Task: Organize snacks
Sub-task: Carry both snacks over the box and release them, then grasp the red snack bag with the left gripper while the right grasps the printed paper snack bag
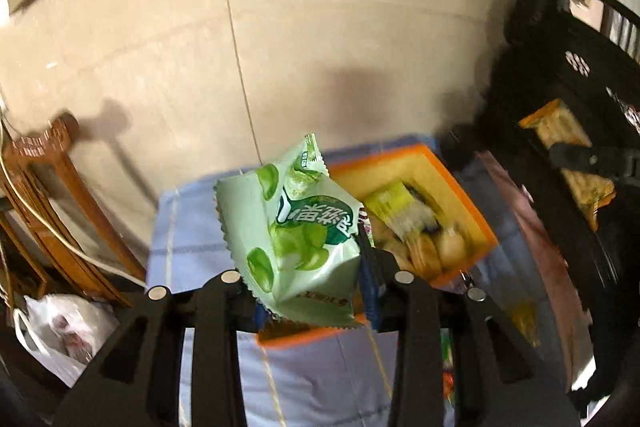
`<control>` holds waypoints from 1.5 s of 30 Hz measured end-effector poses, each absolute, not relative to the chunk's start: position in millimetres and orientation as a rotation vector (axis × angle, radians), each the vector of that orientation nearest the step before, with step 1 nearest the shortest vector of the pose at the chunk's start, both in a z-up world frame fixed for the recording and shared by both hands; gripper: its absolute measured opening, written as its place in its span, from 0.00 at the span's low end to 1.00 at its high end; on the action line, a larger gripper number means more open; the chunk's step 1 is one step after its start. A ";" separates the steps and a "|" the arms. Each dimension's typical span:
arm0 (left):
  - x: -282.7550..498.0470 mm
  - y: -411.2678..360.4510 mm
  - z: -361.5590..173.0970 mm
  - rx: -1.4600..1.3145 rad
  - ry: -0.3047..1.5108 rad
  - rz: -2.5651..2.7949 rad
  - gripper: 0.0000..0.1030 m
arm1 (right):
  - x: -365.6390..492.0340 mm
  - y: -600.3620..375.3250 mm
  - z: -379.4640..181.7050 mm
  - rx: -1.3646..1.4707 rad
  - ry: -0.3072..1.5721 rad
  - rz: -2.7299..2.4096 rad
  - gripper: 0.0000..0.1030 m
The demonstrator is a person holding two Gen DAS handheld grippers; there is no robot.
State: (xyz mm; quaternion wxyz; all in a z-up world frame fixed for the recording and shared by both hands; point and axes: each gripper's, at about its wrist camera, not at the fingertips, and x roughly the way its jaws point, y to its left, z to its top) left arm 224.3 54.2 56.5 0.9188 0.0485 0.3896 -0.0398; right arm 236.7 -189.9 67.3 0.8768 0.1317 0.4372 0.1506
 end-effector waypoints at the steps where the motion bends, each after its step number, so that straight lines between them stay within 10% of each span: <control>1: 228.0 55.0 60.4 0.104 0.794 -0.076 0.33 | 244.1 -187.1 66.3 0.269 0.920 0.307 0.33; 5: 247.4 56.9 61.1 0.087 0.789 -0.065 0.36 | 274.1 -173.1 58.1 0.242 0.959 0.296 0.34; 6: 251.8 57.5 60.0 0.068 0.787 -0.058 0.41 | 282.3 -169.3 55.5 0.234 0.966 0.293 0.43; 7: 257.2 59.1 58.0 0.042 0.784 -0.049 0.78 | 285.5 -166.5 53.6 0.216 0.970 0.283 0.82; 8: 259.1 60.5 57.3 0.030 0.790 -0.043 0.94 | 287.8 -163.2 51.8 0.181 0.968 0.263 0.97; 16: 246.2 58.9 12.4 0.007 0.886 -0.058 0.96 | 213.3 -174.9 11.4 -0.014 1.040 0.194 0.97; 26: 152.2 33.5 -70.6 0.118 1.027 -0.139 0.96 | 191.8 -205.4 -193.4 0.019 1.398 0.116 0.94; 28: 135.5 16.3 -98.4 0.173 1.078 -0.205 0.96 | 186.1 -208.5 -192.6 0.132 1.367 0.161 0.48; 39: 123.7 -70.2 -222.2 0.367 1.134 -0.478 0.96 | 93.0 -257.7 -76.2 0.294 1.110 0.051 0.40; 43: 127.2 -74.2 -220.3 0.291 1.181 -0.486 0.25 | 74.2 -262.2 -54.4 0.294 1.083 0.051 0.40; 45: 123.8 -64.0 -204.5 0.231 1.201 -0.505 0.21 | 72.7 -262.8 -50.9 0.315 1.078 0.081 0.40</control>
